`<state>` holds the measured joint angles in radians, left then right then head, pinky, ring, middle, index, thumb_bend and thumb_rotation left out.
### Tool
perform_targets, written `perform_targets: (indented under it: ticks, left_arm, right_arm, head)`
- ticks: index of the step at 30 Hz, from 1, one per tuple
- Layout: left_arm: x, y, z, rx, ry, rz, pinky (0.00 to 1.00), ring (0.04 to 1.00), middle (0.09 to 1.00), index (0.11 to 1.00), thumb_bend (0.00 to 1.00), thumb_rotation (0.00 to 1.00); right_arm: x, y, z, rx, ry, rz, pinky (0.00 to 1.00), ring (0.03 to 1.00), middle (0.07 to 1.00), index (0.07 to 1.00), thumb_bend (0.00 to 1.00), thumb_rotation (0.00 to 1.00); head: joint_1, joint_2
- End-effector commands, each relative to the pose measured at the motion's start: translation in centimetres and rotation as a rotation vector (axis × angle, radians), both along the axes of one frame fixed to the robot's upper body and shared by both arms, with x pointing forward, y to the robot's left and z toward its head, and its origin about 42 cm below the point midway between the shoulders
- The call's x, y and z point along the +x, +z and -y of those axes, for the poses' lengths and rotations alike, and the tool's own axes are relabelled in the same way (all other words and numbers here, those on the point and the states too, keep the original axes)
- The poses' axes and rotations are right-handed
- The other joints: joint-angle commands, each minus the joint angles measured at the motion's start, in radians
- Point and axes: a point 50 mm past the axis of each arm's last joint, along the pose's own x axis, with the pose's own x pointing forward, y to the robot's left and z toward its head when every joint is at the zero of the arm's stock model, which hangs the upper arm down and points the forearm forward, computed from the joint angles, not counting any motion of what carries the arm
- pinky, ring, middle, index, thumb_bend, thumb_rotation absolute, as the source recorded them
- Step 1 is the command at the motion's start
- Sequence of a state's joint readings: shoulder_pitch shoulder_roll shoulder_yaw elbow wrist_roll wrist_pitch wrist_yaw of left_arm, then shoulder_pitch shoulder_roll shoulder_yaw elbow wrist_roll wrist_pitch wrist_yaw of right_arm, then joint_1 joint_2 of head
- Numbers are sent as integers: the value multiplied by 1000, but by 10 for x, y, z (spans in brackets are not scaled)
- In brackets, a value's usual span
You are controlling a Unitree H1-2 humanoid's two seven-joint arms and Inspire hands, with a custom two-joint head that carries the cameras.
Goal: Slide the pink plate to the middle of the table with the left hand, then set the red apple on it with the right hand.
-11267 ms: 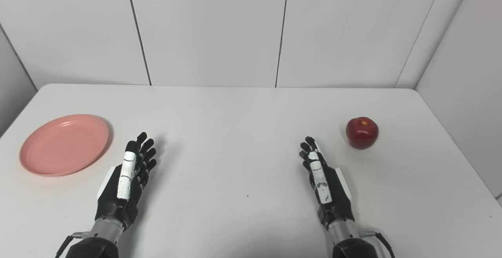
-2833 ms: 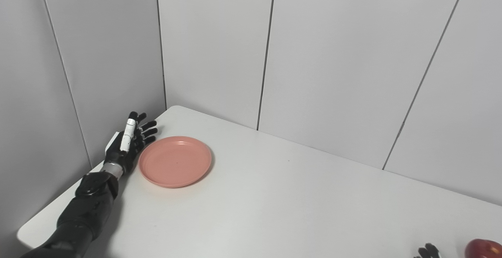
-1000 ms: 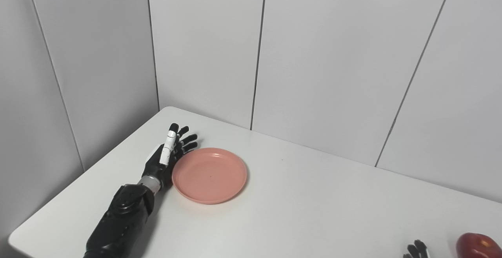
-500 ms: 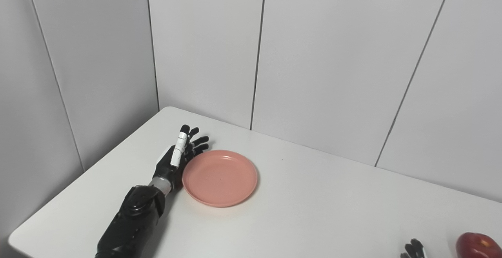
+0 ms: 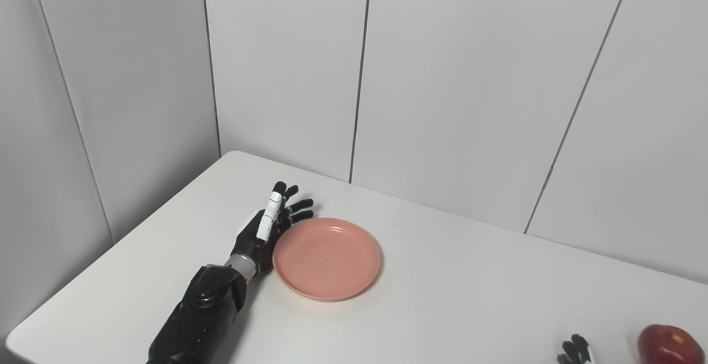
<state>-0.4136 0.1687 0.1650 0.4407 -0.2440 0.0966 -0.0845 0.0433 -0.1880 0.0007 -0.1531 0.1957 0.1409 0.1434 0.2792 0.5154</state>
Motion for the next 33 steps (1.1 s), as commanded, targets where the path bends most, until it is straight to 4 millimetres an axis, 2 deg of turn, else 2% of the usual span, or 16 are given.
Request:
perform_targets:
  ticks: [1,12,23,33]
  left_arm:
    - [13,21,11,-24,-19,47,839,856,861,955,848,979]
    - [12,7,40,-40,-46,28,832,842,843,945,851,984]
    - [11,-1,51,-48,-28,20,808,826,837,938,862,971]
    - [10,-8,71,-85,-37,10,799,823,842,939,837,983]
  right_arm:
    - [3,2,-5,7,36,6,1000,987,979,1000,768,1000]
    - [6,-3,-4,-2,38,8,1000,969,965,988,801,1000]
    - [6,-4,-6,-8,46,13,1000,968,964,985,833,1000]
    - [6,-6,-9,-10,43,17,1000,955,956,974,829,1000]
  head:
    - [0,1]
    - [-9,8]
    - [-25,12]
    - [-29,13]
